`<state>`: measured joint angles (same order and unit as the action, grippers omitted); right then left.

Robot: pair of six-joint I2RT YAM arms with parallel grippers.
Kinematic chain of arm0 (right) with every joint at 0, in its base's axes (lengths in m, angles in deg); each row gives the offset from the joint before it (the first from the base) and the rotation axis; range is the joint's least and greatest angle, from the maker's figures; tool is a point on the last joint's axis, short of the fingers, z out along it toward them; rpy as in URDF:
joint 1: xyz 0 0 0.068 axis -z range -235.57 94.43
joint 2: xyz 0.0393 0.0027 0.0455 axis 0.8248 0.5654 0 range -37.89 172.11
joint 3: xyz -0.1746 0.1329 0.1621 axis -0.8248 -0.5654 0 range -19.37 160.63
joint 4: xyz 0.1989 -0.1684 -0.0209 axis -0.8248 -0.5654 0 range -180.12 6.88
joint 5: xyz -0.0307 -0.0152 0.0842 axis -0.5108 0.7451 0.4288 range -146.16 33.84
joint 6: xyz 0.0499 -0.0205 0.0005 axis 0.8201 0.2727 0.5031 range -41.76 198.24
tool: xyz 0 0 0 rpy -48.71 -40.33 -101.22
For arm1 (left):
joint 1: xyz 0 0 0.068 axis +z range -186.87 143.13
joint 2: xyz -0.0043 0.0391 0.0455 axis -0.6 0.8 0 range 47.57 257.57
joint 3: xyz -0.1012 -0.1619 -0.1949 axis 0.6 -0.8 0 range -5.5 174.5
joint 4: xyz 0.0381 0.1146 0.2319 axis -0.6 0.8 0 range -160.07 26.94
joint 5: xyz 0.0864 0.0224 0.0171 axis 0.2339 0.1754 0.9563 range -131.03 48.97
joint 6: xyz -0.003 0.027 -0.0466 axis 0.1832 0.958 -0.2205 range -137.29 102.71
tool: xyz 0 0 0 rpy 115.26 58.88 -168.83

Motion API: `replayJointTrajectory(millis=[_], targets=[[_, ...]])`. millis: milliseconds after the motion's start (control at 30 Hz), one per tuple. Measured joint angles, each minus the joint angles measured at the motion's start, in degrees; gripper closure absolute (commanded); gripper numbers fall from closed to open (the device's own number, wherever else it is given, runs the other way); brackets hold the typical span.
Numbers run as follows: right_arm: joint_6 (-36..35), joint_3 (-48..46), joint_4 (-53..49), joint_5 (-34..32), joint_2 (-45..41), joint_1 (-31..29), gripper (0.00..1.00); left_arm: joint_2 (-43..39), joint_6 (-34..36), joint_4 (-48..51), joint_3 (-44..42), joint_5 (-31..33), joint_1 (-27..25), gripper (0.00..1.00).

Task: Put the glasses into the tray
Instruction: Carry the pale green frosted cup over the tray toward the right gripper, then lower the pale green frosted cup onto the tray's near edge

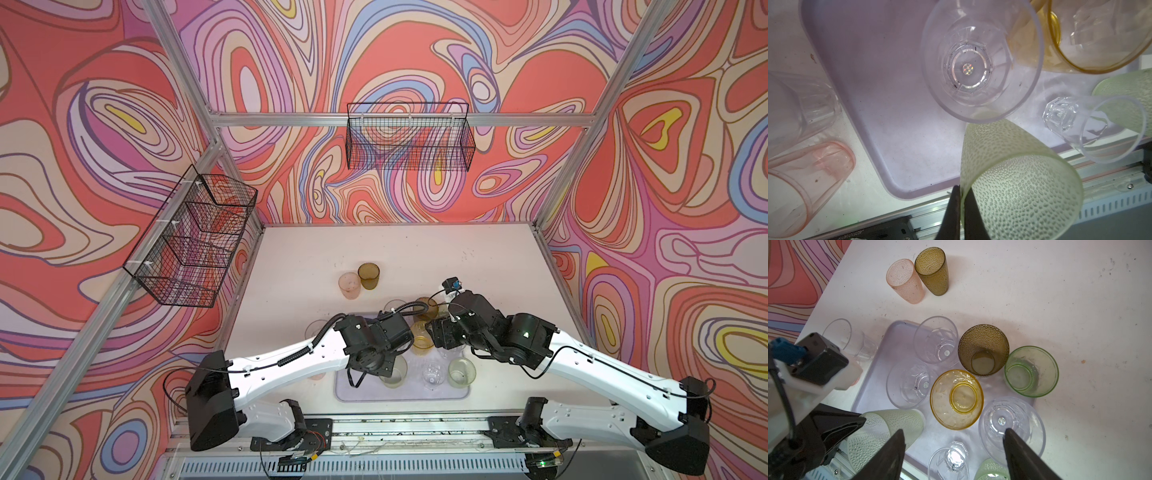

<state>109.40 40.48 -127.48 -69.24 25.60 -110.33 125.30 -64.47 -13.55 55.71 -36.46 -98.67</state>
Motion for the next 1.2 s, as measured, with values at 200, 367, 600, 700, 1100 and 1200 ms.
replayJointTrajectory(millis=[200, 367, 600, 700, 1100, 1200], targets=[[0.0, 0.0, -0.04, -0.33, -0.44, 0.0, 0.22, 0.92, -0.02, -0.31, 0.46, 0.0, -0.37, 1.0], [0.02, 0.0, -0.07, -0.46, -0.44, 0.0, 0.22, 1.73, 0.0, -0.83, 0.96, 0.0, -0.85, 1.0], [0.02, 0.0, -0.15, -0.52, -0.44, 0.0, 0.22, 2.62, 0.04, -1.01, 1.62, 0.0, -0.85, 1.0], [0.02, 0.0, -0.17, -0.57, -0.44, 0.0, 0.22, 2.95, 0.04, -1.03, 1.92, 0.0, -0.9, 1.0], [0.02, 0.0, -0.2, -0.66, -0.5, 0.0, 0.22, 3.04, 0.2, -0.92, 2.05, 0.0, -0.96, 0.87], [0.02, 0.0, -0.2, -0.66, -0.5, 0.0, 0.22, 3.17, 0.24, -0.85, 2.32, 0.02, -1.07, 0.83]])
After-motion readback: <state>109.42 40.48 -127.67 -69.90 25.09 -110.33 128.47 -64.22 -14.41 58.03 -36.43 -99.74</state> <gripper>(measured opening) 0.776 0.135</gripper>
